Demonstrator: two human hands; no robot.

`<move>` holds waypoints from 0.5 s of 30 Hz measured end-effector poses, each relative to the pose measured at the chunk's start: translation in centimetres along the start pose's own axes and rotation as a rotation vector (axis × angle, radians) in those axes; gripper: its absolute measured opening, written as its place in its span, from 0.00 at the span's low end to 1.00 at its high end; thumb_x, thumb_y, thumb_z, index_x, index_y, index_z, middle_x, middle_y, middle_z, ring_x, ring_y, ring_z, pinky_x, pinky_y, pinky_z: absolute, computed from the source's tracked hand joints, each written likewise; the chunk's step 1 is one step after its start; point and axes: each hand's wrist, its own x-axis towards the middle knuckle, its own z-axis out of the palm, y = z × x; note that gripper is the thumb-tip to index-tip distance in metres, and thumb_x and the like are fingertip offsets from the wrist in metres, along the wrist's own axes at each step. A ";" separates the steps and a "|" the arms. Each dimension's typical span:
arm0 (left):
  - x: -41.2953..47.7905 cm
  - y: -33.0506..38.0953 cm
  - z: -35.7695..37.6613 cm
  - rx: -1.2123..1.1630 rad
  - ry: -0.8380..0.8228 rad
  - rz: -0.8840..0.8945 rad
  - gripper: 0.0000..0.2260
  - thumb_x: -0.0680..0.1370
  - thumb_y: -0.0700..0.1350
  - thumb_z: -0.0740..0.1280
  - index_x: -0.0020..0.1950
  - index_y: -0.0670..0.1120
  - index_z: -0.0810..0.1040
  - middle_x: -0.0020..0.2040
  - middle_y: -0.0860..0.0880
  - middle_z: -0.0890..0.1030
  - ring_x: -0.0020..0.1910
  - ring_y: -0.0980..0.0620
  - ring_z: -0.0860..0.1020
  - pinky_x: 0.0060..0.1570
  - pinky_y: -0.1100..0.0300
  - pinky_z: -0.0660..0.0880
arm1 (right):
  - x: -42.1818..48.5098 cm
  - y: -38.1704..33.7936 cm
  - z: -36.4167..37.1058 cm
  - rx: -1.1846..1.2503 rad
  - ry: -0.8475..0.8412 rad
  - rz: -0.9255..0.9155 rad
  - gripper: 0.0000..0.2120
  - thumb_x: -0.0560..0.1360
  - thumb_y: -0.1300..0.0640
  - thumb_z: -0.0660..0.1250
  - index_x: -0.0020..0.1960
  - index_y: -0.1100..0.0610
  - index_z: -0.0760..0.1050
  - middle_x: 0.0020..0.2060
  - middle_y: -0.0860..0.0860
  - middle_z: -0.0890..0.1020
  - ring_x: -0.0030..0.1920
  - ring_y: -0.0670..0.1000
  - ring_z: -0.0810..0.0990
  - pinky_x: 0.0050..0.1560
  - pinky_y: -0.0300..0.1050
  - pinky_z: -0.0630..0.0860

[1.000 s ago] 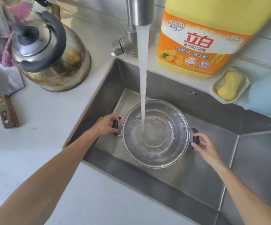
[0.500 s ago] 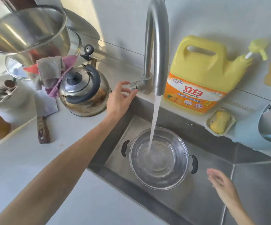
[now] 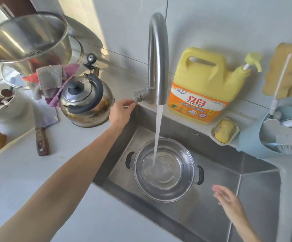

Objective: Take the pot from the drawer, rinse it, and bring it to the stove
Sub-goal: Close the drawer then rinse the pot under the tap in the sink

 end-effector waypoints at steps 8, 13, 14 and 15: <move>0.7 -0.7 0.1 -0.120 -0.016 -0.002 0.11 0.77 0.51 0.75 0.57 0.50 0.88 0.48 0.53 0.88 0.47 0.49 0.86 0.52 0.48 0.84 | 0.5 0.1 -0.1 0.002 -0.009 0.013 0.12 0.80 0.63 0.67 0.58 0.48 0.81 0.57 0.44 0.85 0.59 0.48 0.83 0.55 0.46 0.78; 1.0 -1.2 0.3 -0.238 -0.036 -0.025 0.12 0.76 0.48 0.77 0.57 0.47 0.88 0.48 0.53 0.89 0.49 0.41 0.86 0.50 0.47 0.85 | 1.1 0.3 -0.1 -0.004 -0.013 0.037 0.12 0.80 0.62 0.67 0.58 0.47 0.81 0.56 0.43 0.85 0.58 0.50 0.84 0.58 0.50 0.79; 1.0 -1.3 0.4 -0.248 -0.033 -0.024 0.12 0.76 0.48 0.77 0.57 0.47 0.88 0.48 0.53 0.89 0.49 0.42 0.86 0.50 0.49 0.85 | 1.2 0.3 -0.1 -0.008 -0.015 0.038 0.12 0.80 0.62 0.67 0.58 0.47 0.81 0.56 0.43 0.85 0.58 0.50 0.84 0.58 0.50 0.79; 1.1 -1.3 0.5 -0.259 -0.030 -0.019 0.12 0.76 0.48 0.77 0.58 0.46 0.88 0.48 0.53 0.89 0.47 0.46 0.87 0.49 0.51 0.85 | 1.3 0.3 -0.1 -0.009 -0.016 0.039 0.12 0.80 0.62 0.67 0.58 0.47 0.81 0.56 0.43 0.85 0.58 0.50 0.84 0.59 0.51 0.79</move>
